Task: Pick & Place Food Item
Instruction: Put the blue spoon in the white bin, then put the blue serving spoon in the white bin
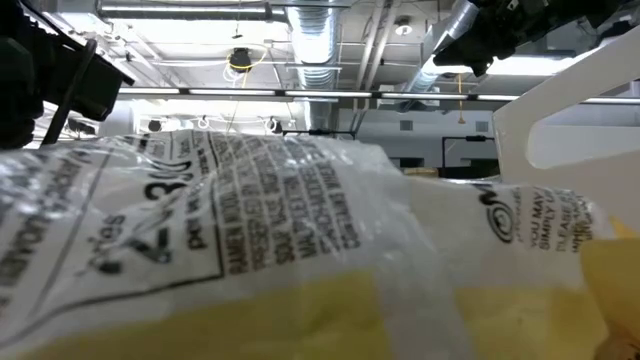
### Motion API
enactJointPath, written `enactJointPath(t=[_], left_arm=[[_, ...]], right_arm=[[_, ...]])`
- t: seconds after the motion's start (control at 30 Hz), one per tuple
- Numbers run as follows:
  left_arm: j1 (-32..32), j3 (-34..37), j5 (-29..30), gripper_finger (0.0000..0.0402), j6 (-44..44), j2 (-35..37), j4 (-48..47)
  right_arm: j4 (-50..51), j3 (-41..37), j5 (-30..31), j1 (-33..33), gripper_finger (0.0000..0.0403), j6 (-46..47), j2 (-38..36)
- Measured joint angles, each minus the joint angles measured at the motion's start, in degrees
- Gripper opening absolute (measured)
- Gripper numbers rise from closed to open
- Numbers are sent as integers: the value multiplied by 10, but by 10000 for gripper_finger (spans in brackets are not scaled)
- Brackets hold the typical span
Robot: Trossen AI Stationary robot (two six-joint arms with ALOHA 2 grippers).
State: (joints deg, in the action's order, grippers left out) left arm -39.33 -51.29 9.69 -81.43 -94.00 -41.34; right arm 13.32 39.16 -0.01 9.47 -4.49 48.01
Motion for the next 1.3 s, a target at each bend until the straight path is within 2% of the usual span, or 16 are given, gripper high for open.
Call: enactJointPath(t=[0.23,0.47,0.6,0.87,0.97,1.3], left_arm=[[0,0,4,1,0,0,14],[0,0,-1,14,1,0,15],[0,0,-1,41,1,0,15],[0,0,0,124,2,0,12],[0,0,4,141,2,0,12],[-1,7,1,131,2,-20,30]], right_arm=[[0,0,0,0,5,0,0],[0,0,0,0,5,0,0],[0,0,0,0,5,0,0],[0,0,0,0,5,0,0],[0,0,0,0,5,0,0],[1,0,0,0,5,0,0]])
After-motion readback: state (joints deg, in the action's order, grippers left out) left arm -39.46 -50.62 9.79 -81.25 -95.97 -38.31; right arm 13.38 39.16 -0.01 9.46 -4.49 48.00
